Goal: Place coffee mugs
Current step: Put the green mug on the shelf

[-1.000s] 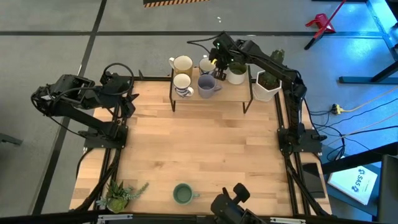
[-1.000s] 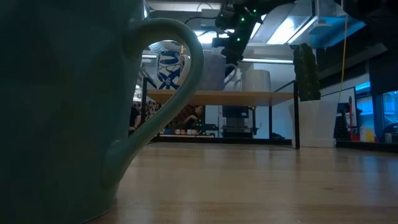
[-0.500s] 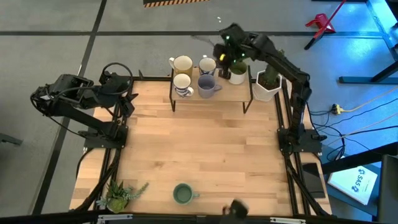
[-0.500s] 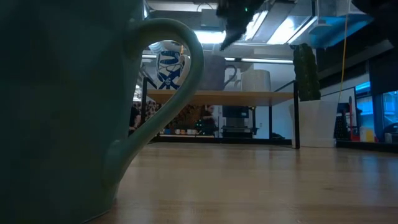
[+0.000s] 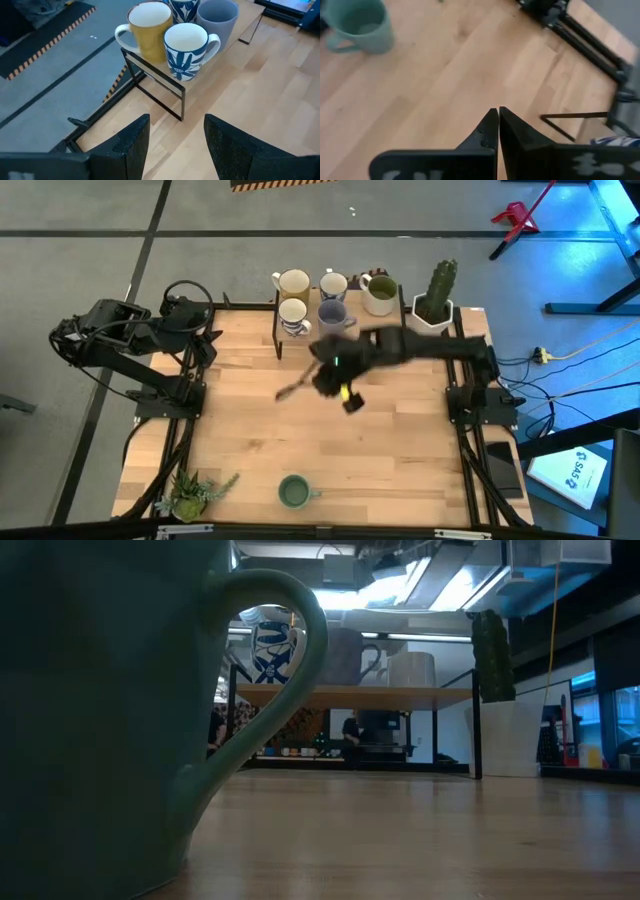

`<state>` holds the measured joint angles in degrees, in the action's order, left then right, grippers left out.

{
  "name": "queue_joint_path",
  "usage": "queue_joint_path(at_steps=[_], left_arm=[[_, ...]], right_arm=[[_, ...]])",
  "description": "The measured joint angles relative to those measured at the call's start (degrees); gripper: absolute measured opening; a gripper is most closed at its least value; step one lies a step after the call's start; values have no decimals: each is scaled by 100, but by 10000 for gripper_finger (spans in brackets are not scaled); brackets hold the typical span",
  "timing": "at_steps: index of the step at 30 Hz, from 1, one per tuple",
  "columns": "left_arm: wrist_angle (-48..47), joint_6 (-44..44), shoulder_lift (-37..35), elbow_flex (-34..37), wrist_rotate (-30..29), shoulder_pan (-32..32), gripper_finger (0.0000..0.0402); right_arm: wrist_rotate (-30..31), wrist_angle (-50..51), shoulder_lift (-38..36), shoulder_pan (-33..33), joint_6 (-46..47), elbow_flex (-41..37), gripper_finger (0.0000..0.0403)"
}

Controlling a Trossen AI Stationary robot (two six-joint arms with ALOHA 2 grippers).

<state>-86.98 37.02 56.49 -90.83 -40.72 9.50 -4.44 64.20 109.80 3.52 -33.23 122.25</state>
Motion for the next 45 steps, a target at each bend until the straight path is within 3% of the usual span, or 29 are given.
queue_joint_path(at_steps=[3,7,12,17,24,39,42,45], left_arm=[[0,38,0,0,162,0,182],[0,36,0,0,416,0,182],[-2,-83,0,0,626,0,182],[-32,-160,0,0,864,1,182],[-114,-160,0,0,873,1,182],[-99,-116,0,0,845,0,182],[-94,-116,0,0,827,1,182],[-90,-117,2,0,825,-1,182]], right_arm=[[625,-488,-2,597,359,-359,1],[743,-1551,-2,1215,1023,-977,12],[896,-3037,162,1709,1958,-1893,75],[1087,-4134,792,2063,2343,-2157,136],[1153,-4160,1519,2281,2690,-2109,171],[1186,-3658,1652,2271,3628,-2104,174],[1123,-3512,1672,2238,3851,-2093,160],[1040,-3278,1688,2226,4005,-2100,104]])
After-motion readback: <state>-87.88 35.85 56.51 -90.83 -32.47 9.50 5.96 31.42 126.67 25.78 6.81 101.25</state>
